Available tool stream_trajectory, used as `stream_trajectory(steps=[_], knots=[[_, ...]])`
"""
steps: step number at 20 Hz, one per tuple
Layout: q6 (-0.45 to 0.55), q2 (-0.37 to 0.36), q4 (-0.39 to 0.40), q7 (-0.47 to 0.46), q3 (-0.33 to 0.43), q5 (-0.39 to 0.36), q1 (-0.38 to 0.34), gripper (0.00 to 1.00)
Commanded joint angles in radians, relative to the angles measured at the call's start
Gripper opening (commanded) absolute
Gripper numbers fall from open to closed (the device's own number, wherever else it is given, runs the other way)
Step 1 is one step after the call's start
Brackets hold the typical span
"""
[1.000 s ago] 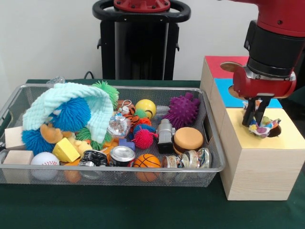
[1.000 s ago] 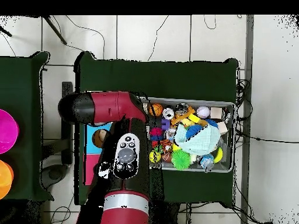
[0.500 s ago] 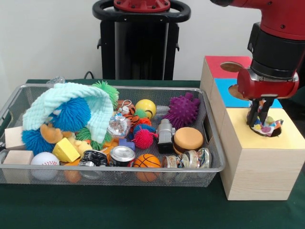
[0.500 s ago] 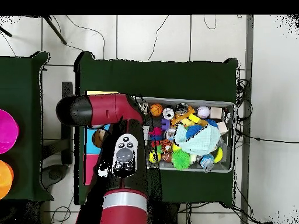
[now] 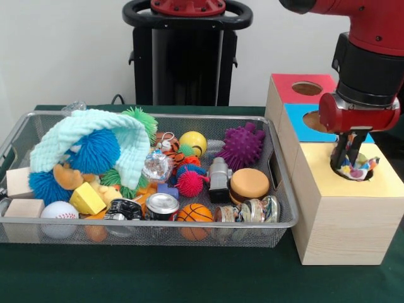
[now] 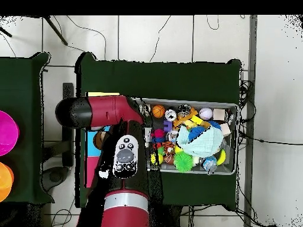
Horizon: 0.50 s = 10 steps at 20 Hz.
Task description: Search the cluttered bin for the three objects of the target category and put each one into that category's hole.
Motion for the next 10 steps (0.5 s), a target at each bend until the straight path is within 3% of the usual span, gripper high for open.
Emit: stream_trajectory(steps=[1, 10], knots=[[-0.043, 0.097, 0.137, 0.104, 0.070, -0.037, -0.007, 0.00], [-0.107, 0.146, 0.104, 0.083, 0.057, -0.065, -0.014, 0.00]])
